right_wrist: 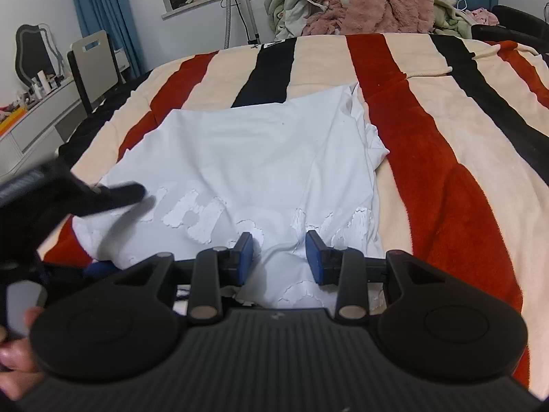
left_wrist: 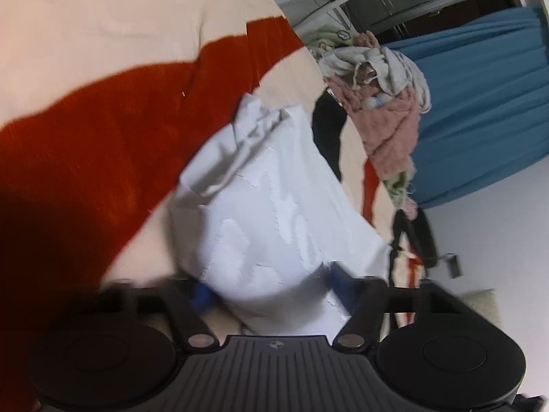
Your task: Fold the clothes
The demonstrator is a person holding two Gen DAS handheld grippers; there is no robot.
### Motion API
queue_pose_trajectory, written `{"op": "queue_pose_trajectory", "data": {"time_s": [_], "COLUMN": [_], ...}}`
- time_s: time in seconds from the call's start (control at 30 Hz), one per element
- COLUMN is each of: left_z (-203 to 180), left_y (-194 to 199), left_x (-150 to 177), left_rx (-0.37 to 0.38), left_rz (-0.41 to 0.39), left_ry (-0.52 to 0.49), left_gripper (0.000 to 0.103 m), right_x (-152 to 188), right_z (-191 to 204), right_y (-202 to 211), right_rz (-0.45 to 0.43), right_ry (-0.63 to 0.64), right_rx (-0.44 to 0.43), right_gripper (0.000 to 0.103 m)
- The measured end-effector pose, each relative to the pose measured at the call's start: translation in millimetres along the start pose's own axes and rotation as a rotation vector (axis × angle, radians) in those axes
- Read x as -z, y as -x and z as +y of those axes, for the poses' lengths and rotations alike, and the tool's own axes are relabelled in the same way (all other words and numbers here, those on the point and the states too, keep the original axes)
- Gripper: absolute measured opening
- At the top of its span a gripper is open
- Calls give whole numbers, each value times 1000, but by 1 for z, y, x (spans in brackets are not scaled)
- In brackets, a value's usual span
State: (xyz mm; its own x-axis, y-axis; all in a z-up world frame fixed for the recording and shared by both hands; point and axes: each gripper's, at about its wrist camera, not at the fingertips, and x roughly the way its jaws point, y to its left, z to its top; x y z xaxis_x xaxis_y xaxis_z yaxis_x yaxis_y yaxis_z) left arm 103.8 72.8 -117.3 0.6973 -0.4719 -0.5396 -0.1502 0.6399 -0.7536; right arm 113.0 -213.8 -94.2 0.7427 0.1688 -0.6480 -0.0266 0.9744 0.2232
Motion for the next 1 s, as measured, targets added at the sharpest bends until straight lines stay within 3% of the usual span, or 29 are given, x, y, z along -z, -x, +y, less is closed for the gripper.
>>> {"op": "queue_pose_trajectory", "data": {"time_s": [0.1, 0.17, 0.23, 0.27, 0.33, 0.4, 0.5, 0.57, 0.7, 0.73, 0.9, 1.0], "left_z": [6, 9, 8, 7, 5, 5, 5, 9, 19, 21, 28, 29], "left_y": [4, 6, 5, 5, 5, 5, 4, 3, 1, 0, -2, -4], "left_x": [-2, -4, -5, -5, -4, -5, -3, -1, -1, 0, -1, -2], "left_rx": [18, 33, 39, 38, 36, 37, 52, 69, 105, 115, 129, 133], "left_rz": [-14, -21, -28, -31, -39, -40, -44, -49, -57, -58, -57, -55], "left_ry": [31, 56, 57, 52, 43, 42, 63, 87, 156, 174, 197, 194], "left_gripper": [33, 27, 24, 24, 24, 24, 24, 24, 24, 24, 24, 24], "right_x": [-2, -8, -12, -13, -13, -6, 14, 24, 37, 39, 52, 48], "right_z": [-1, -4, -10, -13, -24, -38, -54, -55, -61, -66, -92, -90], "right_y": [1, 8, 23, 32, 49, 54, 39, 24, -4, -10, -30, -28], "right_rz": [-3, -28, -89, -126, -157, -122, 6, 94, 149, 140, 73, 49], "right_ry": [-19, -55, -122, -165, -298, -460, -695, -777, -889, -923, -1101, -1057], "right_rx": [-8, -35, -69, -91, -190, -322, -504, -558, -561, -533, -458, -418], "right_gripper": [38, 53, 87, 90, 88, 88, 89, 89, 88, 77, 55, 40]}}
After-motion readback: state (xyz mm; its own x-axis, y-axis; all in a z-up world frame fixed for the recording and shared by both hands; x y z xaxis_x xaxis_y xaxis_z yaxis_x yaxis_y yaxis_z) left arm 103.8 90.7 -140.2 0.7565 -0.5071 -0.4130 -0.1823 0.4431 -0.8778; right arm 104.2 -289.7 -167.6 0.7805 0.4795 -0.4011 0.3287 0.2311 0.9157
